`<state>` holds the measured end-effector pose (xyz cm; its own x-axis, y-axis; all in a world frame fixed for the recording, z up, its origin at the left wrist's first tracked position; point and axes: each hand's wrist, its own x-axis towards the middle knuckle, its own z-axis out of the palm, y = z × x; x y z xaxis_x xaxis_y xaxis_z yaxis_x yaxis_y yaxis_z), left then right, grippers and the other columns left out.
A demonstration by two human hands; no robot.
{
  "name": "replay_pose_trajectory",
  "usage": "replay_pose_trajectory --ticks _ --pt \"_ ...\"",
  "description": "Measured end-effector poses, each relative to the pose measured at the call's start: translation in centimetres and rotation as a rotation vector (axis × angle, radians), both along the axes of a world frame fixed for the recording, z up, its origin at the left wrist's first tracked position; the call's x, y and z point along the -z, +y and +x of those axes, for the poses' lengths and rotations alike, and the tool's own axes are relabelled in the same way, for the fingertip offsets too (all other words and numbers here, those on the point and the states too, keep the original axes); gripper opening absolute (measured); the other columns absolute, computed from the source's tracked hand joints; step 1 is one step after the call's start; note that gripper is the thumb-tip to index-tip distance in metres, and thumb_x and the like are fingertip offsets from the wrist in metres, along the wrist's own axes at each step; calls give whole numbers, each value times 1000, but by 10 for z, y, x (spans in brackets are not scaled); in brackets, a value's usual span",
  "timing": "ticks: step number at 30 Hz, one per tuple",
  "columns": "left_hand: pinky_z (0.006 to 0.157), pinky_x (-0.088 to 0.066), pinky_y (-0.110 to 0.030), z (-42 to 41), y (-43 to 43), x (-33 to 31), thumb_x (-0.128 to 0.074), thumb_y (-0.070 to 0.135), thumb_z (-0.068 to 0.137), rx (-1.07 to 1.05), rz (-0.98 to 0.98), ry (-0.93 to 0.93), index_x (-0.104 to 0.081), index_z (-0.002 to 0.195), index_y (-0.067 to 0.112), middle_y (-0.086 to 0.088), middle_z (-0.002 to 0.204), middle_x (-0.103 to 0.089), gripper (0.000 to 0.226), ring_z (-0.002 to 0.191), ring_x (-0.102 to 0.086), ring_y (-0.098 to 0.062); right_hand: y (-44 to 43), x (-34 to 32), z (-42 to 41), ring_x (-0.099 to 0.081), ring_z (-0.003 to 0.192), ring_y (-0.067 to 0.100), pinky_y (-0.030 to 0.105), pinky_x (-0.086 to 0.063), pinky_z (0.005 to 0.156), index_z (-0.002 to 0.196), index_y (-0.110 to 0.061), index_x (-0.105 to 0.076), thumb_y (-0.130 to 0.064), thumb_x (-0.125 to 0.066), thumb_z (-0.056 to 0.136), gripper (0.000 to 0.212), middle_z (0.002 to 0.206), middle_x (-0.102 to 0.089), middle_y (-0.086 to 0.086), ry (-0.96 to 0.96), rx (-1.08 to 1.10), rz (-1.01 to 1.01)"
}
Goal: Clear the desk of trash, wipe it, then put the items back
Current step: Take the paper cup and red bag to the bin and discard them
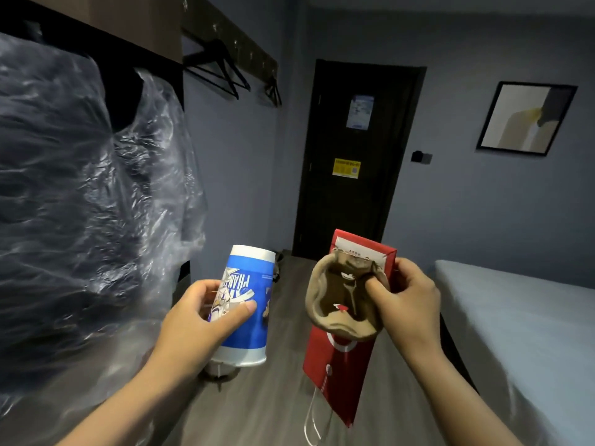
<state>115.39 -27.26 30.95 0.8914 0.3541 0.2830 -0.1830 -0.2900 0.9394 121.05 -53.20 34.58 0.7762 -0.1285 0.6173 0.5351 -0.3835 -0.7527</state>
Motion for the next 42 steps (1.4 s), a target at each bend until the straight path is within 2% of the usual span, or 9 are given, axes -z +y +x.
replay_pose_trajectory --ticks 2,13,20,24,26,29,32,37,42 --pt "64 -44 -16 38 -3 3 -73 63 44 8 24 22 -62 98 29 13 93 -72 64 79 -66 3 0 7 38 -65 77 -5 10 -50 61 89 -28 -65 -8 -71 80 22 76 -69 -15 17 -8 14" --pt "76 -52 -28 260 -44 10 -70 67 43 -51 73 46 -61 97 34 19 93 -70 64 84 -66 0 -25 23 274 -65 75 -2 19 -54 61 85 -31 -65 -10 -71 79 23 80 -68 -22 69 -82 16" --pt "69 -49 -21 384 -54 20 -70 67 43 -89 62 71 -60 97 33 19 92 -70 64 82 -65 0 -30 34 403 -64 76 -4 13 -51 61 89 -28 -66 -12 -72 80 19 79 -69 -17 115 -152 1" --pt "58 -45 -11 455 -47 36 -84 42 67 -116 74 81 -61 99 28 12 91 -70 42 78 -63 7 -19 47 474 -64 75 -3 12 -50 61 88 -26 -66 -12 -71 80 17 80 -68 -20 145 -175 -10" --pt "55 -44 -10 496 -37 46 -82 30 72 -134 84 103 -61 100 25 11 91 -69 36 77 -62 8 -11 55 513 -65 74 -2 13 -51 61 88 -25 -67 -11 -71 80 16 80 -68 -18 161 -173 -9" --pt "57 -43 -12 557 -15 57 -83 39 69 -144 66 122 -61 100 27 14 91 -69 41 76 -61 9 5 64 577 -66 75 -1 13 -51 61 89 -25 -67 -11 -72 80 17 77 -69 -13 187 -156 -21" --pt "61 -42 -14 616 10 59 -75 60 48 -164 42 144 -60 99 28 17 90 -67 61 78 -62 6 25 71 642 -65 74 -3 14 -52 59 91 -27 -67 -13 -72 80 18 78 -70 -13 232 -137 -46" --pt "62 -41 -14 713 43 70 -70 47 49 -190 28 211 -58 101 23 19 91 -63 58 83 -59 3 47 90 739 -64 74 -5 15 -50 59 95 -26 -66 -14 -71 81 19 80 -70 -12 327 -80 -75" --pt "64 -45 -20 795 58 92 -74 53 42 -199 3 267 -55 90 32 15 91 -65 56 84 -63 -4 57 109 831 -66 77 -4 21 -55 67 100 -25 -66 -15 -69 83 20 85 -70 -11 397 -89 -60"
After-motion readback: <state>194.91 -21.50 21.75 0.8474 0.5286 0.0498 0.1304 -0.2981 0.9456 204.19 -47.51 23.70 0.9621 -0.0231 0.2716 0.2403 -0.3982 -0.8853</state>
